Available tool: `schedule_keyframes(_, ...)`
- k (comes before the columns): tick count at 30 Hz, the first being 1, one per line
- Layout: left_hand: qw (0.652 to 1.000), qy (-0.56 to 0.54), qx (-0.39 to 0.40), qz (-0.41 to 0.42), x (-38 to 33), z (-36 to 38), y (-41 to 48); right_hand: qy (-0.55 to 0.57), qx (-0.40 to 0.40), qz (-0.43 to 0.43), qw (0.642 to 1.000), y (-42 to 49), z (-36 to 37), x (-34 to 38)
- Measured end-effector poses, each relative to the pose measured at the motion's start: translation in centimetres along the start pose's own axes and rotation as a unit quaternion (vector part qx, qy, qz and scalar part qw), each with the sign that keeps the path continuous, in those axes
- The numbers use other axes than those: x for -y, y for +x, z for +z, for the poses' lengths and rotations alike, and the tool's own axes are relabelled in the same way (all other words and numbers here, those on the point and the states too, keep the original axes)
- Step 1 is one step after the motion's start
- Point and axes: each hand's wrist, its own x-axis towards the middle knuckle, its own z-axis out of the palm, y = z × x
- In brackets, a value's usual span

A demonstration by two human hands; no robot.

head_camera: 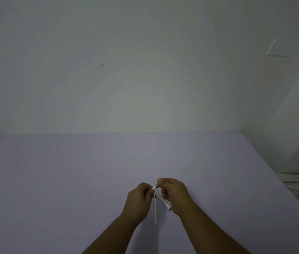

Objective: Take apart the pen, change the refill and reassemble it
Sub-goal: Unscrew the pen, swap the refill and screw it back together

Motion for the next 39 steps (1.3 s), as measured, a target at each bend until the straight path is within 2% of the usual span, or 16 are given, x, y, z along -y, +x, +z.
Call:
schedule_keyframes(4, 1.0, -0.002, -0.007, -0.002, 0.0, 0.0, 0.1, 0.043, 0.011, 0.013, 0.999, 0.3, 0.1, 0.2)
schedule_keyframes(8, 1.0, -0.003, -0.005, -0.001, 0.0, 0.0, 0.1, -0.011, -0.01, -0.006, 1.0, 0.3, 0.0, -0.3)
schedule_keyframes(13, 1.0, -0.001, -0.011, 0.001, 0.1, 0.1, 0.3, 0.03, 0.015, 0.004, 0.999, 0.6, 0.1, -0.1)
schedule_keyframes(18, 1.0, -0.012, -0.004, -0.004, 0.2, 0.2, 0.4, -0.013, -0.008, -0.017, 1.0, 0.8, 0.0, -0.4)
schedule_keyframes(21, 0.999, -0.031, 0.002, -0.005, 0.3, 0.3, 0.6, 0.045, -0.036, -0.039, 0.998, 1.3, 0.0, -0.3)
schedule_keyframes(24, 0.998, -0.053, 0.015, -0.015, 0.4, 0.2, 0.5, 0.054, -0.042, -0.056, 0.996, 1.5, -0.2, -0.1)
schedule_keyframes(32, 0.997, -0.078, 0.021, -0.011, 0.6, 0.1, 0.8, 0.061, -0.051, -0.054, 0.995, 2.4, -0.2, 0.3)
schedule_keyframes(39, 0.992, -0.113, 0.021, -0.043, 1.8, 0.5, 0.8, 0.147, -0.097, -0.052, 0.983, 4.4, -1.5, 1.5)
